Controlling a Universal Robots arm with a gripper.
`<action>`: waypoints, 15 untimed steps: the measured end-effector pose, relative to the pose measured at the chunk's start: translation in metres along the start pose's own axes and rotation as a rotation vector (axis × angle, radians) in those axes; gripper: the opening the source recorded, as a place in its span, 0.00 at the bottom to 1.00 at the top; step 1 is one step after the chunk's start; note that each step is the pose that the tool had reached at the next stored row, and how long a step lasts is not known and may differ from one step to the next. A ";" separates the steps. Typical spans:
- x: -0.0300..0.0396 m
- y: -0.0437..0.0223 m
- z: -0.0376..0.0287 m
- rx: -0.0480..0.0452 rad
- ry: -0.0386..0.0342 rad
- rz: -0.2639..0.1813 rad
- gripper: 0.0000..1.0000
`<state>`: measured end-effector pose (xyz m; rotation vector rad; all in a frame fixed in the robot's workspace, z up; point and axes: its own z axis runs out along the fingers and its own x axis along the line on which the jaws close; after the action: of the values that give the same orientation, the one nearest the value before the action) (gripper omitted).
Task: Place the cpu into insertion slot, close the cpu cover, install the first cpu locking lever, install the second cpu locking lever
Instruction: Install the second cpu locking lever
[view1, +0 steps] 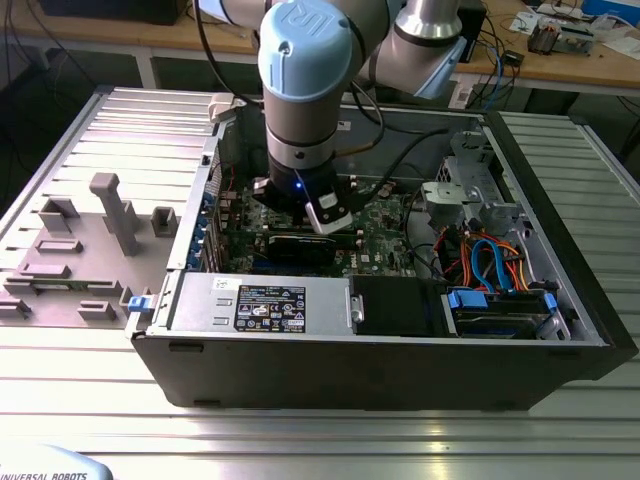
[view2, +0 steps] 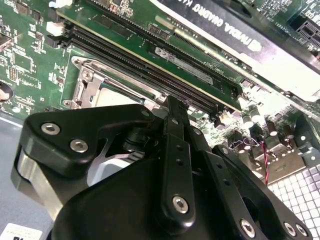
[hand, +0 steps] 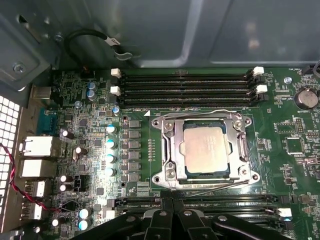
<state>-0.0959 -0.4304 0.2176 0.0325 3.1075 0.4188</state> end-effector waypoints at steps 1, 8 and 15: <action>0.0003 -0.0003 0.0012 -0.0001 -0.0002 0.001 0.11; 0.0051 -0.0025 0.0089 -0.0133 -0.0013 0.006 0.11; 0.0057 -0.0040 0.0150 -0.0336 -0.0013 0.008 0.11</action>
<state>-0.1015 -0.4302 0.2020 0.0454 3.0992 0.4709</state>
